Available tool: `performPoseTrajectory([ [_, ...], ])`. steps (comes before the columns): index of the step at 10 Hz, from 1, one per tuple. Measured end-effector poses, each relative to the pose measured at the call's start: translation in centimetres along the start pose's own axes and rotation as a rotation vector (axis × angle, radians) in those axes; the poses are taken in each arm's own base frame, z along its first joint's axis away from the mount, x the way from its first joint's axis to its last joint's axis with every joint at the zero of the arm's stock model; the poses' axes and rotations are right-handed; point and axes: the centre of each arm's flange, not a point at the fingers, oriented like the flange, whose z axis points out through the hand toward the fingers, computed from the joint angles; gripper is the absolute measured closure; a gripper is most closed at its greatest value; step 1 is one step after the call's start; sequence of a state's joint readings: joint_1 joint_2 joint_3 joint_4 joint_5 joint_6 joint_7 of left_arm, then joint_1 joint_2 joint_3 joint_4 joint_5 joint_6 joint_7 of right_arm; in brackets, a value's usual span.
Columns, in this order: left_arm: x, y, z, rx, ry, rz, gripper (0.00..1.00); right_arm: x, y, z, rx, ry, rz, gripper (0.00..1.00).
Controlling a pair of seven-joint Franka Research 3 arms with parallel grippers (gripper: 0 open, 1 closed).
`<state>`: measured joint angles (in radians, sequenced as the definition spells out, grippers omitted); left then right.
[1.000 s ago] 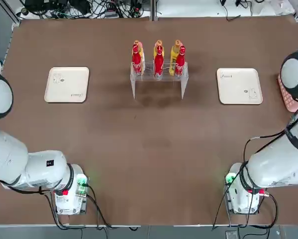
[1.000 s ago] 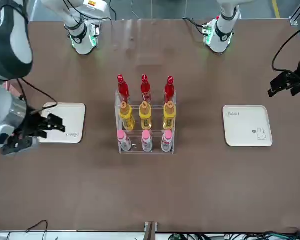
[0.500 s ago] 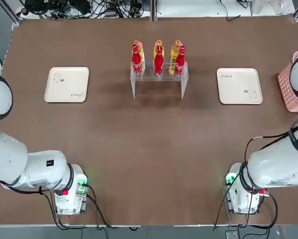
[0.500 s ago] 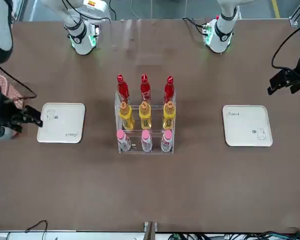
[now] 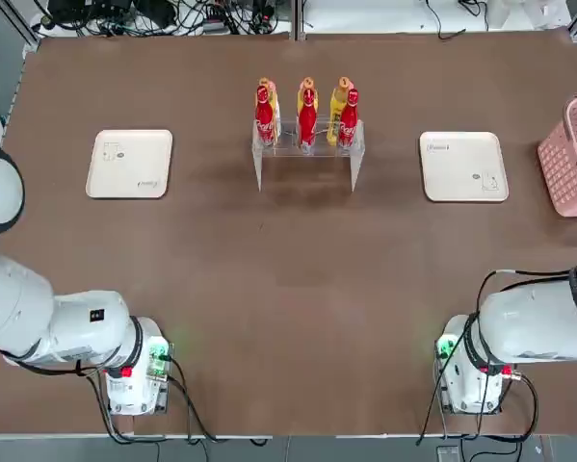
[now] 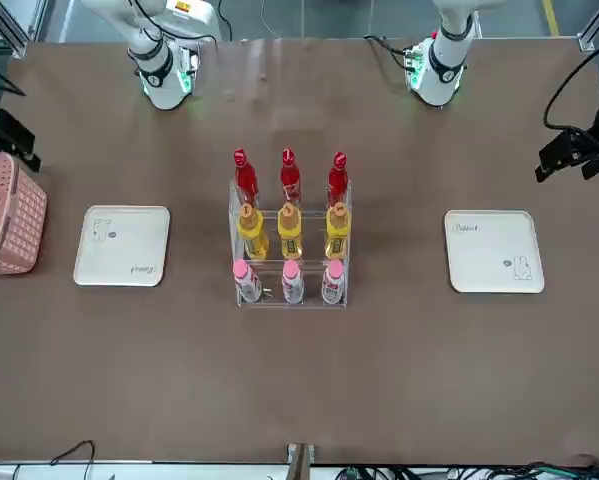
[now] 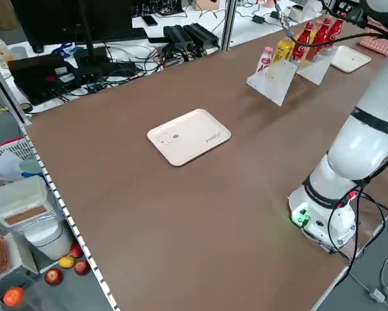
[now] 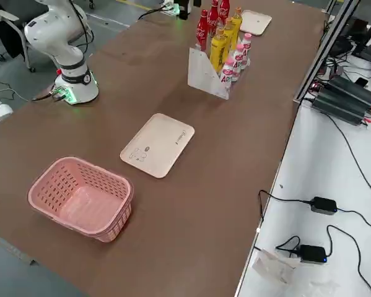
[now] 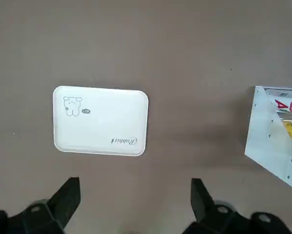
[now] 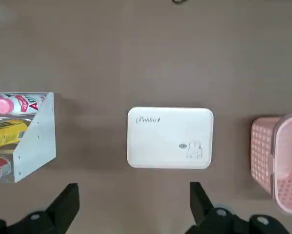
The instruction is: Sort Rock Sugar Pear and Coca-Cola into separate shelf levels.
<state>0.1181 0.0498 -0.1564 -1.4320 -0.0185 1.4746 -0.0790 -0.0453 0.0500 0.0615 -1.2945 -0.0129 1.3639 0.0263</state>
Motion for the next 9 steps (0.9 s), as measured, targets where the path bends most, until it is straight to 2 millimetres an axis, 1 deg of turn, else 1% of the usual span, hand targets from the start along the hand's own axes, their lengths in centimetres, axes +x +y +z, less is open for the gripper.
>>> performPoseTrajectory([
  [1,-0.1,0.0,-0.1,0.001,-0.003,0.000,0.00,-0.2,-0.1,0.2,-0.001,-0.017,0.025,0.00],
  [4,-0.2,0.0,-0.2,0.002,-0.003,0.000,0.00,1.1,-0.2,3.7,-0.001,-0.031,0.038,0.00],
  [5,-0.2,0.0,-0.2,0.002,-0.002,0.000,0.00,1.2,-0.1,4.1,-0.001,-0.030,0.041,0.00],
  [7,-0.2,-0.1,-0.3,0.013,0.000,-0.001,0.00,1.4,0.3,4.3,-0.002,-0.023,0.049,0.00],
  [9,-0.2,-0.2,-0.4,0.017,0.002,-0.001,0.00,1.5,0.3,4.5,-0.001,-0.021,0.048,0.00],
])
